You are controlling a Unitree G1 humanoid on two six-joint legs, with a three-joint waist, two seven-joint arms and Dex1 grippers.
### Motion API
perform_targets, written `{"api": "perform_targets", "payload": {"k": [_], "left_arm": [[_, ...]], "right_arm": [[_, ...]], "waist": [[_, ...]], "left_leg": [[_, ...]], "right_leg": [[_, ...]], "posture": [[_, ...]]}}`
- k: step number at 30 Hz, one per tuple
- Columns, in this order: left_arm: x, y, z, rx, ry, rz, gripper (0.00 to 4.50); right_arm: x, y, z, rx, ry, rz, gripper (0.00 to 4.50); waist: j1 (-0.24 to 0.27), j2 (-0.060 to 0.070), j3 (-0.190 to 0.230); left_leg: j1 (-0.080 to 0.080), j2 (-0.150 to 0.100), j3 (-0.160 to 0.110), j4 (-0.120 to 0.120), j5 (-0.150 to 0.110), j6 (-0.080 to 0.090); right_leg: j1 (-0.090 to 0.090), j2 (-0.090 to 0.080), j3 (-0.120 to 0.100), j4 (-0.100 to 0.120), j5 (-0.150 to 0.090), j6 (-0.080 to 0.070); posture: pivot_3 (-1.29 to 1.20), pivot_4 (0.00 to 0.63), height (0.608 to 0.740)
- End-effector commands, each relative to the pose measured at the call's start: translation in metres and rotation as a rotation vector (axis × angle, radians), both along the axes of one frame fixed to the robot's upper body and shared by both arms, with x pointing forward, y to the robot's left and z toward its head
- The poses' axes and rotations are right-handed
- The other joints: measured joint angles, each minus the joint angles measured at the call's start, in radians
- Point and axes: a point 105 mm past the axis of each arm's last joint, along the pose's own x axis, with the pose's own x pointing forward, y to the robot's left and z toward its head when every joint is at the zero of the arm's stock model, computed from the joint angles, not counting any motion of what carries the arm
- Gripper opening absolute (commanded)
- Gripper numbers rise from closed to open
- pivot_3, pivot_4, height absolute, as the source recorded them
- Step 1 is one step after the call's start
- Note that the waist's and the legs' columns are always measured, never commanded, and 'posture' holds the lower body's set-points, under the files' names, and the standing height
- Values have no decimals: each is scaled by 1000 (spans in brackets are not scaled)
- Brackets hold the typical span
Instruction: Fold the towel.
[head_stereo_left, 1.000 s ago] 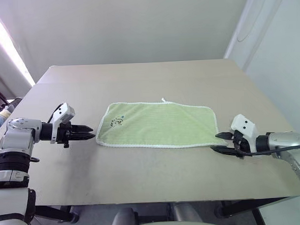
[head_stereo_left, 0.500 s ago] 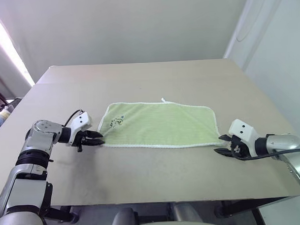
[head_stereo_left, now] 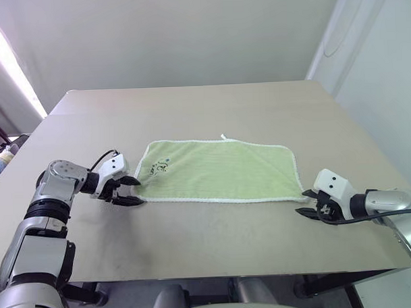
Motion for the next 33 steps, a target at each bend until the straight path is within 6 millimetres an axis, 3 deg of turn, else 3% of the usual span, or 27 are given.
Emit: {"api": "perform_targets", "payload": {"k": [1,9,12,20,27,33], "left_arm": [[5,5,10,51,-42,-28,3684],[0,1,-3,96,-34,-91,3684],[-1,0,-4,99,-35,-105,2815],[-1,1,-6,122,-36,-130,5],[12,-5,7,68,-73,-72,0],[35,-10,55,-143,-106,81,0]], "right_arm": [[9,2,15,1,-78,1,2812],[12,0,16,-13,-100,-8,2812],[12,0,16,-16,-106,-5,2812],[14,3,17,-7,-138,-3,140],[18,9,26,41,-173,-1,65],[35,4,48,97,-276,-64,65]], "waist": [[0,0,0],[2,0,0],[1,1,0],[0,1,-1],[1,1,-1],[1,-1,0]], "left_leg": [[0,0,0,0,0,0],[0,0,0,0,0,0],[1,0,0,0,0,0],[1,0,0,0,0,0],[1,0,0,0,0,0],[0,0,0,0,0,0]], "right_leg": [[0,0,0,0,0,0],[0,0,0,0,0,0],[0,0,0,0,0,0],[1,0,0,0,0,0],[1,0,0,0,0,0],[0,0,0,1,0,0]], "posture": [[0,0,712],[0,0,712],[0,0,712],[0,0,712],[0,0,712],[0,0,712]]}}
